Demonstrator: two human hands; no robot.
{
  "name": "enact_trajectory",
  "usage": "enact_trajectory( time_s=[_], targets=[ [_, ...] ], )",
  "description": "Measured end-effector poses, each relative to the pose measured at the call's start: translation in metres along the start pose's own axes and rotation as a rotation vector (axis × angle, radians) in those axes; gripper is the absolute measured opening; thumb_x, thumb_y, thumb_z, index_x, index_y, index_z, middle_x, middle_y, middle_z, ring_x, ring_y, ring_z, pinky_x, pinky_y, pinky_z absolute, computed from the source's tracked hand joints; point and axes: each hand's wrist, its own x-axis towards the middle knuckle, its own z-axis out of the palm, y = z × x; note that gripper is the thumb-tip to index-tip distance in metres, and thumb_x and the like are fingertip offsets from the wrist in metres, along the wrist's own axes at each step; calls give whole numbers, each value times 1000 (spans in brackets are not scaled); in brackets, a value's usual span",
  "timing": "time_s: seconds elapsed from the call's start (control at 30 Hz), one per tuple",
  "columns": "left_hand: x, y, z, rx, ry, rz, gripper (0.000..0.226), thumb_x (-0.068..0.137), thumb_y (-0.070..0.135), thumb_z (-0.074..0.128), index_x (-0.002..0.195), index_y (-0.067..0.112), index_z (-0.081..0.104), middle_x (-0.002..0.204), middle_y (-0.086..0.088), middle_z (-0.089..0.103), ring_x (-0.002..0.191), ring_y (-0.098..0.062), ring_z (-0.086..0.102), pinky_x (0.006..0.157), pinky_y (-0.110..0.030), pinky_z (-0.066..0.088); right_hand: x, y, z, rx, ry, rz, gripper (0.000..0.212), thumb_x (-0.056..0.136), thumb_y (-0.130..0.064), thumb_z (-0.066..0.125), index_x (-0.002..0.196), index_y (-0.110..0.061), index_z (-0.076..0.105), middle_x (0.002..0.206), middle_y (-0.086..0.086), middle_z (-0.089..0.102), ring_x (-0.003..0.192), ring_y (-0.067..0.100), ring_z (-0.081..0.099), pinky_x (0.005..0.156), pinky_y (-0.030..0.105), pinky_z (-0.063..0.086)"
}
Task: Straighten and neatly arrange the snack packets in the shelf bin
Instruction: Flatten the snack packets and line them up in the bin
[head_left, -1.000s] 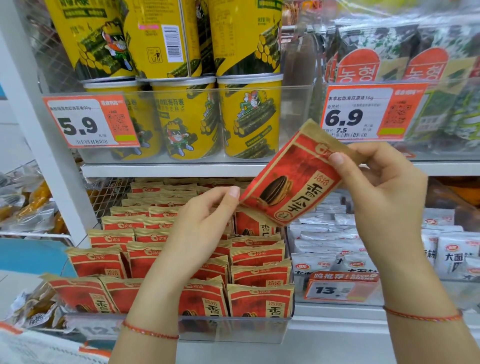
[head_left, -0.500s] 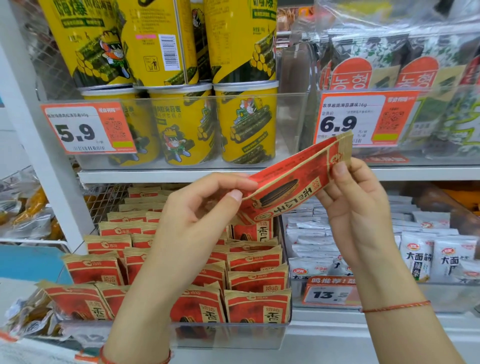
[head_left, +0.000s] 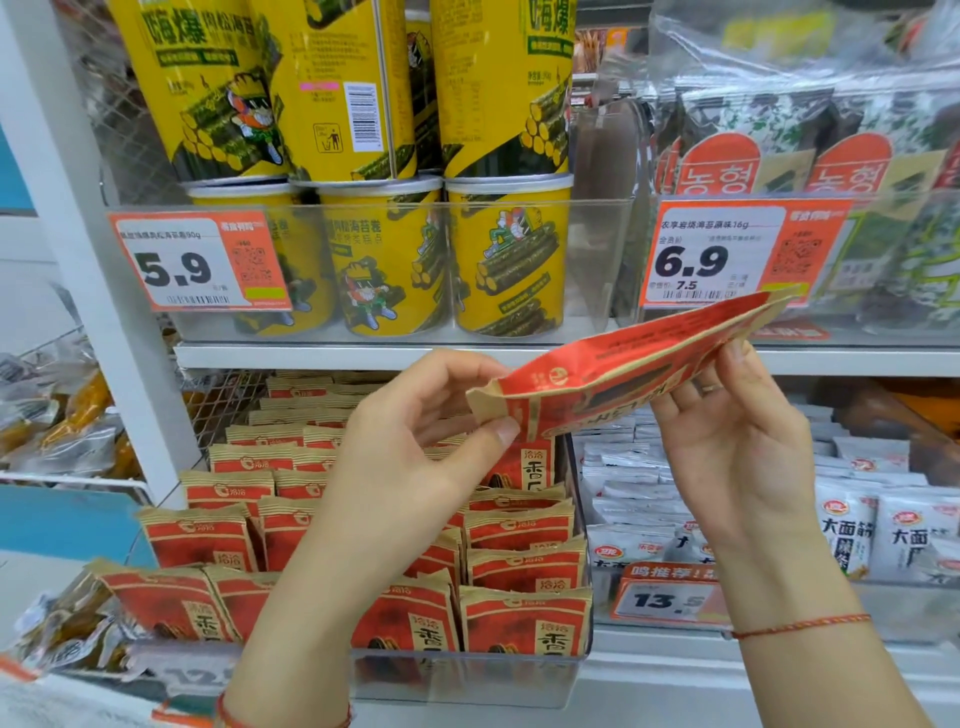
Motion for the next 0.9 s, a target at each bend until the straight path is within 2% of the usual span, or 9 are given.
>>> enact_trajectory(
  time_s=[0.1,0.17,0.27,0.33,0.43,0.57,0.63,0.77,0.9],
  targets=[
    [-1,4,-3,-114,-21,-46,17,77,30,75,93,27,71,91,11,74,87,-4,69,76,-11,49,0,-1,0,-28,8,-12,14,91,-18,45,97,-14,58,86,-6,68,83,9,64,84,24,53],
    [0,4,-5,-95,-38,-82,21,80,42,68,92,26,74,91,6,75,87,-8,69,77,-12,49,0,-1,-1,-43,1,-21,9,90,-18,48,94,-15,55,85,-6,68,82,9,63,83,24,53],
    [2,0,-8,-31,-33,-145,27,84,46,60,84,25,77,88,-1,74,88,-19,68,88,-31,53,1,-2,-2,-62,-8,-32,5,90,-15,48,89,-15,52,83,-6,68,78,8,63,78,22,52],
    [3,-1,-11,-9,-25,-157,27,83,48,68,75,24,77,81,-4,73,84,-24,67,85,-40,55,0,-2,-2,-84,-16,-38,7,91,-14,46,89,-14,53,83,-6,68,78,7,64,78,22,53],
    [1,-1,-15,24,-8,-123,26,78,48,70,67,25,74,72,-3,71,76,-23,66,75,-33,54,-1,-3,0,-105,-15,-39,8,90,-15,47,89,-14,55,83,-5,69,78,7,65,77,22,53],
    [1,0,-13,32,-35,-126,29,71,51,64,73,25,76,76,3,74,73,-11,68,76,-36,57,-1,-3,3,-132,-5,-36,11,88,-15,48,85,-15,58,80,-5,69,75,7,64,75,21,53],
    [1,-2,-12,45,-28,-134,31,69,54,63,73,25,76,76,5,74,73,-14,68,76,-37,57,-1,-3,4,-141,-6,-34,14,87,-15,49,82,-18,62,79,-5,69,74,7,64,73,20,53],
    [1,-5,-12,56,3,-131,27,74,48,62,75,24,75,78,9,75,73,-3,68,73,-26,57,-2,-3,6,-202,2,-51,13,84,-18,57,76,-22,67,81,-4,68,75,9,63,74,22,53],
    [0,-4,-10,70,-13,-125,27,76,50,60,85,29,76,83,13,75,81,-5,69,73,-15,52,-5,0,17,-302,-29,-106,7,74,-25,64,77,-22,69,80,-2,67,76,12,62,75,23,53]
  ],
)
